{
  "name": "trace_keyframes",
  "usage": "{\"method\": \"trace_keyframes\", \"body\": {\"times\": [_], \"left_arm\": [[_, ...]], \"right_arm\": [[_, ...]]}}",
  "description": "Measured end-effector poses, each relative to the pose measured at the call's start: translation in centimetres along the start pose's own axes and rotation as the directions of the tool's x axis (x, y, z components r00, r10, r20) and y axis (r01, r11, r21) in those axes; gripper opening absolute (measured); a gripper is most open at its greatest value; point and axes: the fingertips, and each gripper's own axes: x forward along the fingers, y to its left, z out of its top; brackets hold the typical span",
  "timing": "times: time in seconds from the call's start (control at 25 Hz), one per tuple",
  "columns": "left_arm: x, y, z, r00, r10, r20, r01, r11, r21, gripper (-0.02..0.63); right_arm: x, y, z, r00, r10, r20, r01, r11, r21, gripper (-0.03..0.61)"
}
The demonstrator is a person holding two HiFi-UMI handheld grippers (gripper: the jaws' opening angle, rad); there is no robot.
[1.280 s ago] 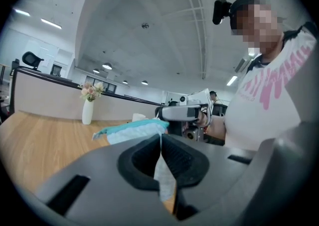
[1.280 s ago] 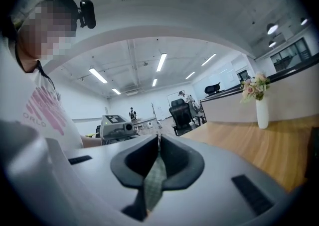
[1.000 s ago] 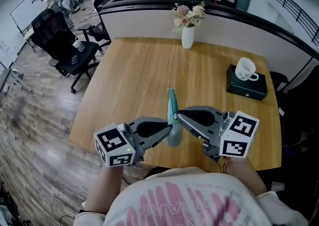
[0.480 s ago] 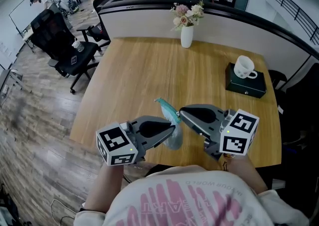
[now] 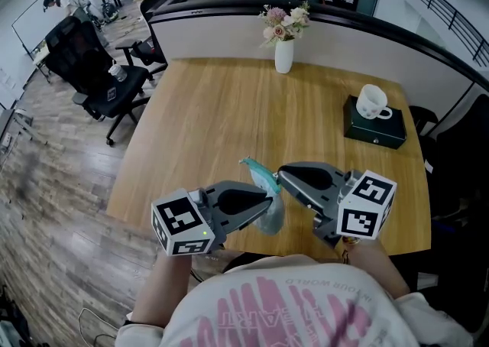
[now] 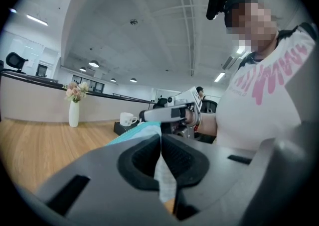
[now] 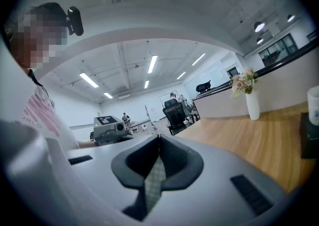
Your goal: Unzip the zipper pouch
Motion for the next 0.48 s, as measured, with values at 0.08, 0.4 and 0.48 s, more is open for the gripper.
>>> {"method": "trace_keyframes", "body": {"times": [0.08, 0.4, 0.48], "left_arm": [[0.07, -0.32, -0.09, 1.000, -0.013, -0.002, 0.013, 1.000, 0.001, 0.012], [0.03, -0.50, -0.32, 1.000, -0.020, -0.003, 0.020, 1.000, -0.002, 0.012], [0.05, -0.71, -0.35, 1.000, -0.027, -0.002, 0.027, 1.000, -0.001, 0.012]], "right_arm": [[-0.15, -0.25, -0.11, 1.000, -0.017, 0.004, 0.017, 1.000, 0.006, 0.003], [-0.54, -0.63, -0.41, 0.999, -0.046, 0.017, 0.045, 0.999, 0.026, 0.005], [-0.59, -0.71, -0.46, 0.998, -0.057, 0.019, 0.056, 0.998, 0.026, 0.005]]}}
